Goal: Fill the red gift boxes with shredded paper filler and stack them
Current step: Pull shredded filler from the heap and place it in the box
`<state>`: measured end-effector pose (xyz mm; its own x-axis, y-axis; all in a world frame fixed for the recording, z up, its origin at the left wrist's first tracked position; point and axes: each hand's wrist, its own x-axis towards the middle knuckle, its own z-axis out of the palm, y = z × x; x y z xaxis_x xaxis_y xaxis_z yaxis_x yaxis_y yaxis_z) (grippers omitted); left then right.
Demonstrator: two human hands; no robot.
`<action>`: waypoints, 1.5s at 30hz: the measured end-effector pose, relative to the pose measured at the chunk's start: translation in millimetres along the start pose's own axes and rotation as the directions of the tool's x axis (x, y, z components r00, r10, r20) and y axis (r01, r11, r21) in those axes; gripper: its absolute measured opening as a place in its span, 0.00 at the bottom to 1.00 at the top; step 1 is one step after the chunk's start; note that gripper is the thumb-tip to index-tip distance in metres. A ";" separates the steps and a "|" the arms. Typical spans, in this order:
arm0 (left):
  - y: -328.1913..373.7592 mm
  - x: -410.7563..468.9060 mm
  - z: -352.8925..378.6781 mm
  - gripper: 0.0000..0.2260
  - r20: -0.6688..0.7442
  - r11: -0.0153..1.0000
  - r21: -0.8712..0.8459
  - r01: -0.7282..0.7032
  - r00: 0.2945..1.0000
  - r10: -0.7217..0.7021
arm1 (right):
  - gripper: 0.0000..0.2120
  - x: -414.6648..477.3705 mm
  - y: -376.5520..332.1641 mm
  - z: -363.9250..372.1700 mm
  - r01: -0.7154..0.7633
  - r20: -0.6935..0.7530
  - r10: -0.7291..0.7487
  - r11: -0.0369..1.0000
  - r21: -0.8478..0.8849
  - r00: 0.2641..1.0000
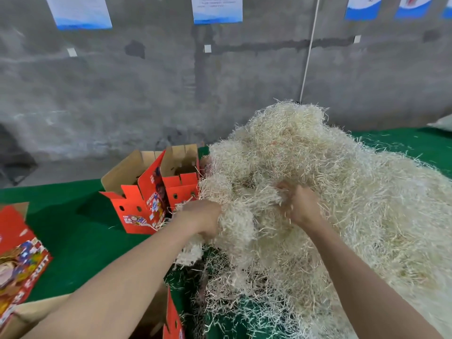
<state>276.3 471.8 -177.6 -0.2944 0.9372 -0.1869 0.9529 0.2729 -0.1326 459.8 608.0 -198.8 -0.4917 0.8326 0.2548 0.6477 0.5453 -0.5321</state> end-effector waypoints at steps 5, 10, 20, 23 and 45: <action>-6.2 9.1 4.3 0.17 -0.451 0.690 -0.711 -0.135 0.840 -0.300 | 0.16 -33.9 9.3 39.1 0.125 0.341 0.008 0.922 -0.367 0.940; 7.1 12.0 -5.3 0.20 -0.246 0.182 -0.966 -0.182 0.864 -0.440 | 0.27 -27.9 -1.6 13.0 -0.031 0.458 -0.032 0.991 0.129 0.888; 24.6 -17.3 -56.3 0.03 0.014 -0.711 -0.702 -0.037 0.998 -0.066 | 0.20 -27.2 -55.6 66.4 -0.023 0.215 -0.040 0.959 0.284 0.976; 20.2 -15.1 -49.1 0.10 0.081 -0.717 -0.696 -0.046 0.987 -0.141 | 0.10 -20.2 -22.9 63.3 0.022 0.210 0.013 0.987 -0.161 0.978; -8.9 -29.2 -65.0 0.07 0.167 -0.775 -0.603 -0.192 0.919 -0.357 | 0.30 -28.7 -18.9 27.0 0.036 0.494 -0.026 0.999 -0.010 0.869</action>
<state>281.2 456.1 -107.6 -0.6232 0.7277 -0.2865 -0.6374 -0.2603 0.7253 445.9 571.2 -217.9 -0.7317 0.6617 -0.1635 0.6356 0.5758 -0.5143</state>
